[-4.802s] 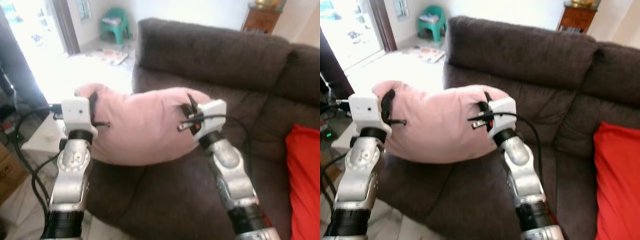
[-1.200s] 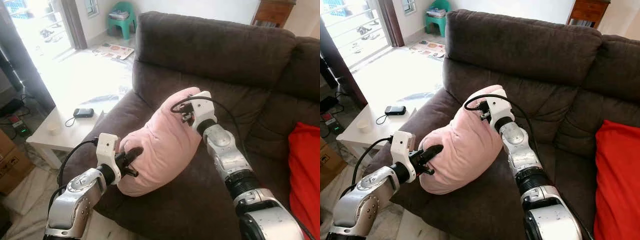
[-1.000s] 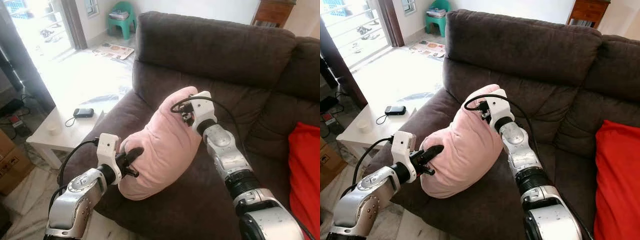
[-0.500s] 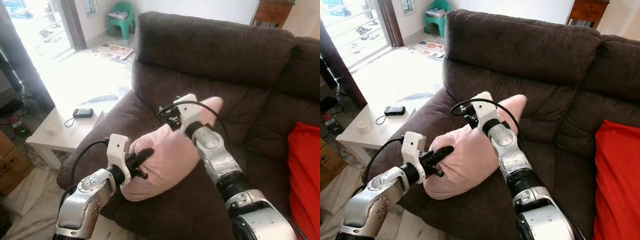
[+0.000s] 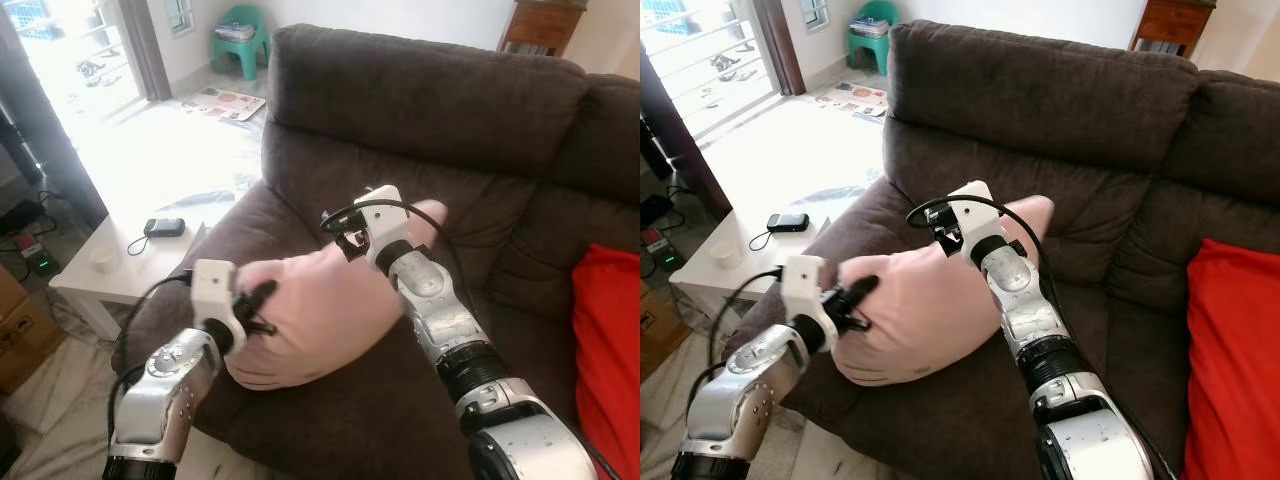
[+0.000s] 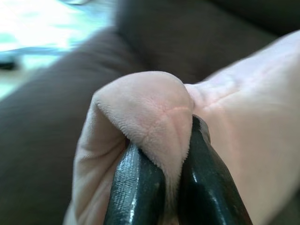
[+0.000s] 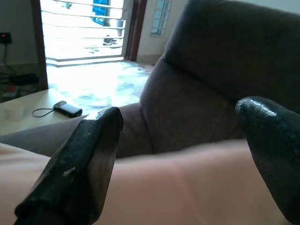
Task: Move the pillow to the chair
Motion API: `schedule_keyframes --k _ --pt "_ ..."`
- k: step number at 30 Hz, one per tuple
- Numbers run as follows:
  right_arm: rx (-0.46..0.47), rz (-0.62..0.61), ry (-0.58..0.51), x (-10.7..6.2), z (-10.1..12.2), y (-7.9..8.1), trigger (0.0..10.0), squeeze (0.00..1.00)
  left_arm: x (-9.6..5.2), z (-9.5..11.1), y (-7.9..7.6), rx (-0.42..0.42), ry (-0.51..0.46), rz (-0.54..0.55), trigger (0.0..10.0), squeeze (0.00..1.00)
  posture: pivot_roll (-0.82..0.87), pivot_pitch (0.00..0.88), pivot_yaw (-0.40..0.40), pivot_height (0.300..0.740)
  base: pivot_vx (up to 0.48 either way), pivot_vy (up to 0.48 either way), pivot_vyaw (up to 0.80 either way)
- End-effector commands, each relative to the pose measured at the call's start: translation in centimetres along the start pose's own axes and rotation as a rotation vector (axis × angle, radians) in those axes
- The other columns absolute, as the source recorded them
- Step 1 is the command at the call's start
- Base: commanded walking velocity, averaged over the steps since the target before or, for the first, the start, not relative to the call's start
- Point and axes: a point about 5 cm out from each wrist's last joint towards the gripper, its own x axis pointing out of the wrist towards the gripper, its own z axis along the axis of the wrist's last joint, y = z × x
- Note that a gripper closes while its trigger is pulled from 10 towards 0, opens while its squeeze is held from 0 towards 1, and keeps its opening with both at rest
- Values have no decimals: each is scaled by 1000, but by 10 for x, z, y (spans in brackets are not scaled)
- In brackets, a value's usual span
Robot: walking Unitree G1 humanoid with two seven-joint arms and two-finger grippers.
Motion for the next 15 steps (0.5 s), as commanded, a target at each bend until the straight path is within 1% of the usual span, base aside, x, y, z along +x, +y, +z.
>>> schedule_keyframes --k 1,2,4,5,6,7,9,11,13,14,15 --pt "-10 -26 -55 1 13 -7 10000 0 -1 6 17 5 -36 110 10000 0 87 40 -38 740 0 0 0" --pt "3 -45 -82 -1 15 -10 10000 0 -3 7 26 -11 -58 160 10000 0 87 40 -38 740 0 0 0" --pt "16 -69 -114 -4 18 -14 10000 0 -4 9 34 -13 -75 205 10000 0 83 45 -38 740 0 0 0" --pt "17 -84 -121 -5 18 -16 10000 0 -5 9 36 -15 -81 215 10000 0 83 45 -38 740 0 0 0" --pt "22 -120 -116 -9 13 -22 10000 0 -5 9 37 -15 -88 227 10000 0 84 46 -39 740 0 0 0" --pt "22 -120 -116 -9 13 -22 10000 0 -5 9 37 -15 -88 227 10000 0 84 46 -39 740 0 0 0" --pt "25 -161 -90 -14 6 -28 10000 0 -5 7 37 -17 -90 234 10000 0 83 46 -39 740 0 0 0" --pt "29 -192 -64 -18 -2 -32 10000 0 -4 6 38 -43 -102 249 10000 0 83 46 -39 740 0 0 0" --pt "37 -209 -43 -25 -11 -35 10000 0 -4 9 40 -130 -184 317 10000 0 74 45 -38 740 0 0 0" --pt "37 -209 -43 -25 -11 -35 10000 0 -4 9 40 -130 -184 317 10000 0 74 45 -38 740 0 0 0" --pt "38 -210 -36 -27 -12 -34 10000 0 -6 12 43 -146 -215 363 10000 0 74 45 -38 740 0 0 0"
